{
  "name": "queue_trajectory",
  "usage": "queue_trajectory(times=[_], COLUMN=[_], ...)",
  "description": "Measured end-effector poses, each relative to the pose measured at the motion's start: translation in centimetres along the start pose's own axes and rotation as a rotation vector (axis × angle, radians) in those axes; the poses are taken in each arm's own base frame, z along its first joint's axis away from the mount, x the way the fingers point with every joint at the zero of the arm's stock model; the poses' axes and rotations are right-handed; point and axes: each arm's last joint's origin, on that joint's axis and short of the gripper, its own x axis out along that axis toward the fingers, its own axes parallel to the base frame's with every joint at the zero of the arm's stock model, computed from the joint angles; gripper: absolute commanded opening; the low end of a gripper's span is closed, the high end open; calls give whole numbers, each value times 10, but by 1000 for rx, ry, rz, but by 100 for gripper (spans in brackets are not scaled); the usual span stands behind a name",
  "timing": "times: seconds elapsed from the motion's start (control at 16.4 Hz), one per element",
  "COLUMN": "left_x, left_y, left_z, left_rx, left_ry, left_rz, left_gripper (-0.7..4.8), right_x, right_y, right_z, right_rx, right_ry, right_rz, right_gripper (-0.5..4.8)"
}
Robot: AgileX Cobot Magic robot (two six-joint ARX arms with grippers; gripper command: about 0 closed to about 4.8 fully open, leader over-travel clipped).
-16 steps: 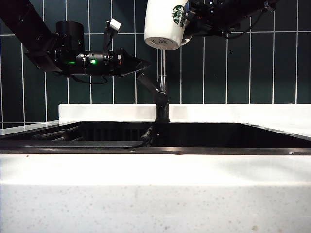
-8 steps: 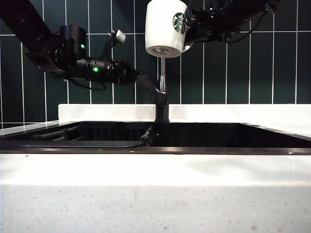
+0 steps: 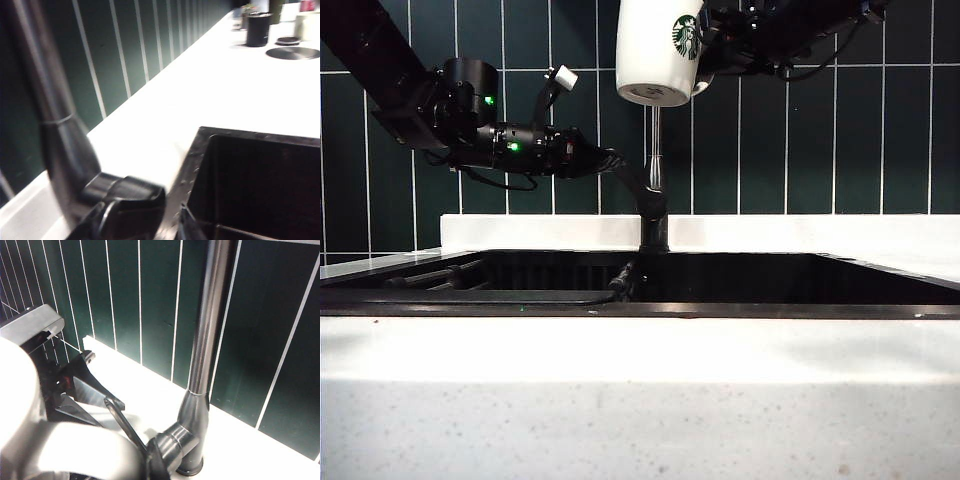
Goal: Pick up the mug next to the sink, go to the faucet to get some water, pour the water into the sink, and finally put the mug back to its place.
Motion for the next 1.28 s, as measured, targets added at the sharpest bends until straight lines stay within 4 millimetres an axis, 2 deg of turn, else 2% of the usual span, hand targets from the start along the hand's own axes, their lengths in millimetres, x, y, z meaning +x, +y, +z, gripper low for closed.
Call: queue_trajectory(times=[0.31,0.73,1.28], left_x=[1,3,4], left_y=[-2,1,1], left_z=[-1,-2,-3], left_rx=[-19,27,45], left_ry=[1,47,59], left_rz=[-39,111,143], left_gripper=[178,178,178], right_x=[0,0,0], right_y=[0,1,1], right_z=[0,-3,-4], right_rx=[0,6,-48], right_ry=[0,28,35], right_rz=[1,15,21], right_gripper=[8,8,8])
